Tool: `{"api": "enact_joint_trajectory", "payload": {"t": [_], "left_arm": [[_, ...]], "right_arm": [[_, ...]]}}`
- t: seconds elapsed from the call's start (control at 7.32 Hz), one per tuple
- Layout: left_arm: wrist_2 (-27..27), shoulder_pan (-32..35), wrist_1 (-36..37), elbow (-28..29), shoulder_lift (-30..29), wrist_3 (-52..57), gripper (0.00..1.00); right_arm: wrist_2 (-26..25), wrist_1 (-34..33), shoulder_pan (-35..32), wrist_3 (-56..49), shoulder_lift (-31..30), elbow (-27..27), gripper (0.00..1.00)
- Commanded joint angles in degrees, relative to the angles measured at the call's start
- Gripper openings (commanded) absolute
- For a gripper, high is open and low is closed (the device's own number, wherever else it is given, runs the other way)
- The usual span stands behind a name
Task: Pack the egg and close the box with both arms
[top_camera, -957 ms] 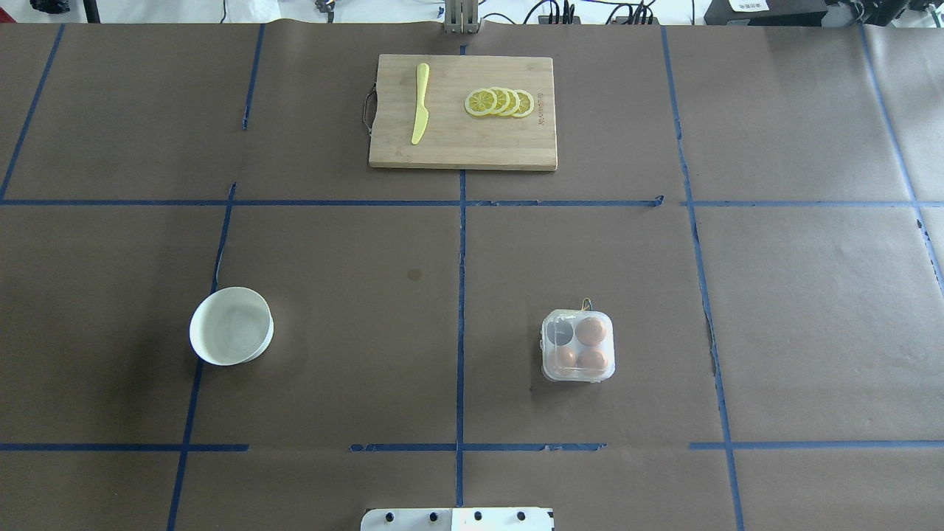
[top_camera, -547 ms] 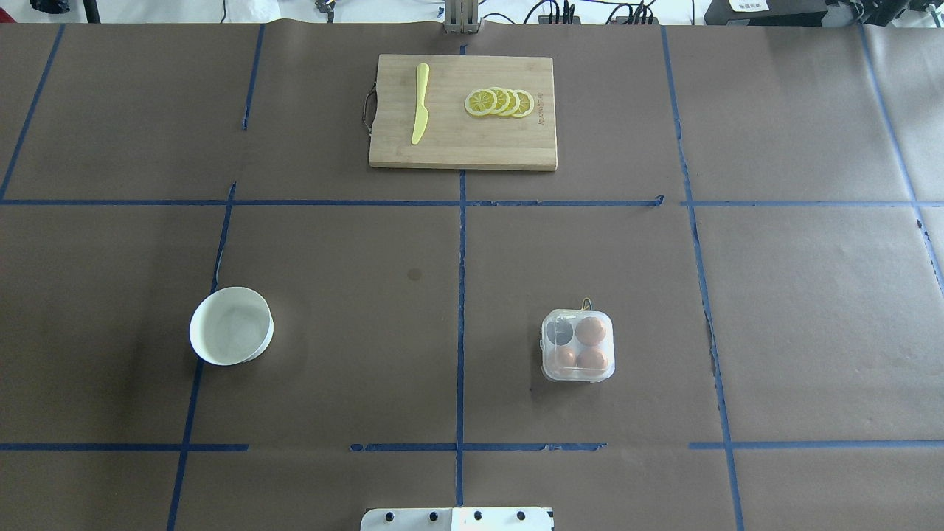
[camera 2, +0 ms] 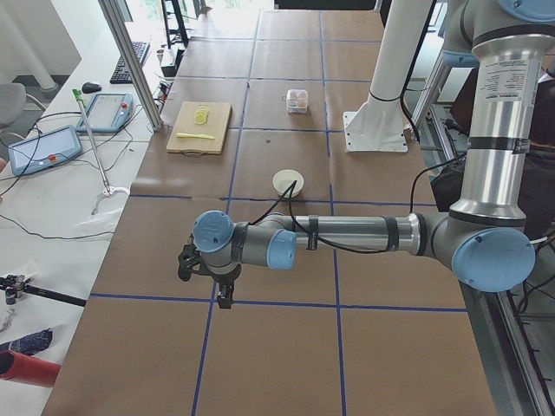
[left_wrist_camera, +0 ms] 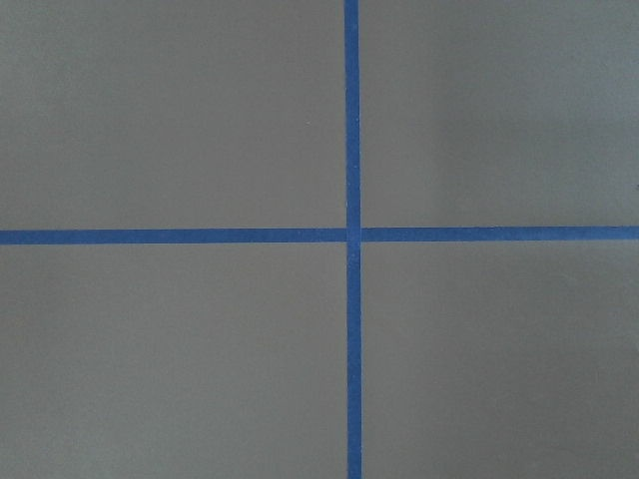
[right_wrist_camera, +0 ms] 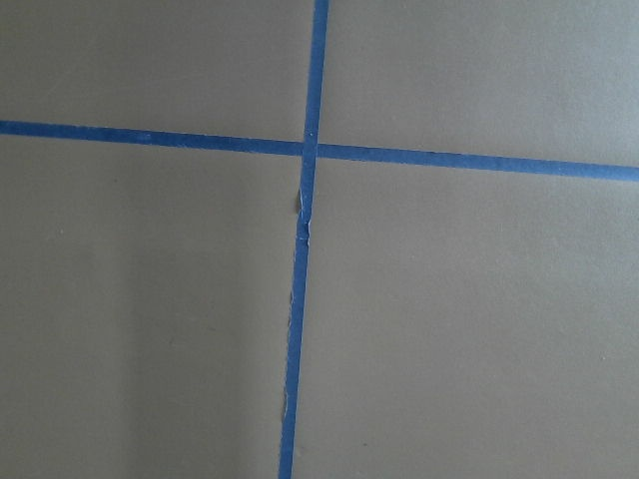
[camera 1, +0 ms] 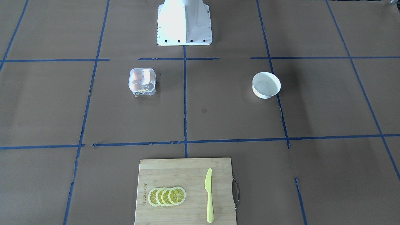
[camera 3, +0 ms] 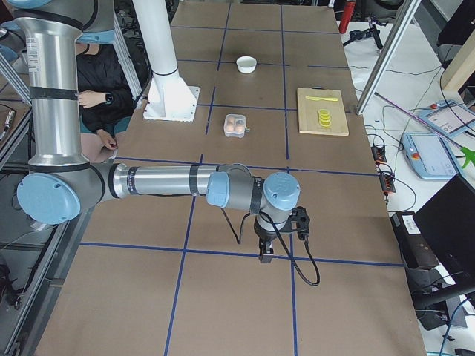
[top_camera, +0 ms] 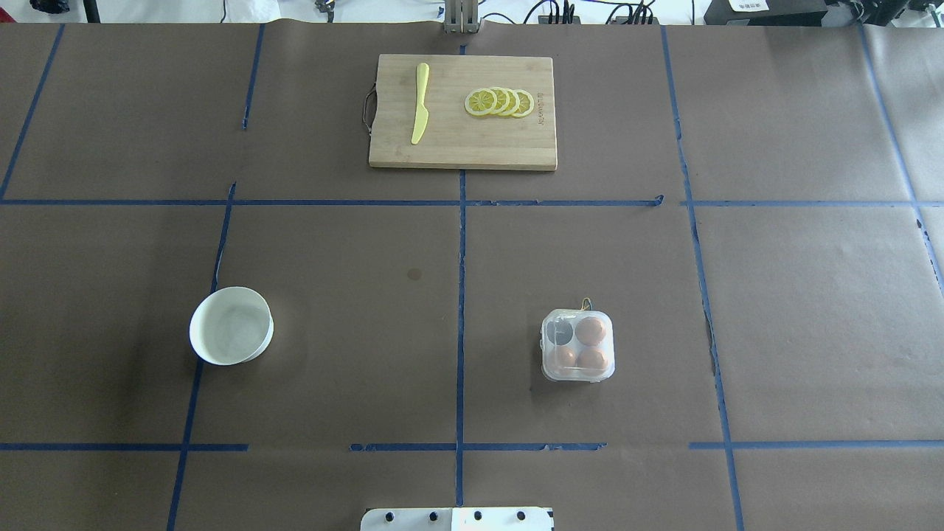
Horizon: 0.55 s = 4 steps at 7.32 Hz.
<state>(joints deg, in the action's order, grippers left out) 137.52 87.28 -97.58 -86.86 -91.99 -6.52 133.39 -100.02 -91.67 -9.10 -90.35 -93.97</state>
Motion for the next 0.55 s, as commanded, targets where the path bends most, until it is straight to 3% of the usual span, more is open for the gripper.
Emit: {"api": "enact_joint_trajectory", "payload": {"t": [0.0, 0.27, 0.41], "left_arm": [[-0.32, 0.00, -0.07, -1.03, 0.23, -0.25, 1.00], [-0.50, 0.09, -0.07, -1.03, 0.32, -0.25, 1.00], [-0.50, 0.09, -0.07, -1.12, 0.32, -0.25, 1.00]], "right_arm": [[-0.15, 0.00, -0.26, -0.12, 0.00, 0.72, 1.00], [-0.32, 0.26, -0.44, -0.12, -0.18, 0.72, 1.00], [-0.32, 4.88, -0.44, 0.05, -1.92, 0.72, 1.00]]}}
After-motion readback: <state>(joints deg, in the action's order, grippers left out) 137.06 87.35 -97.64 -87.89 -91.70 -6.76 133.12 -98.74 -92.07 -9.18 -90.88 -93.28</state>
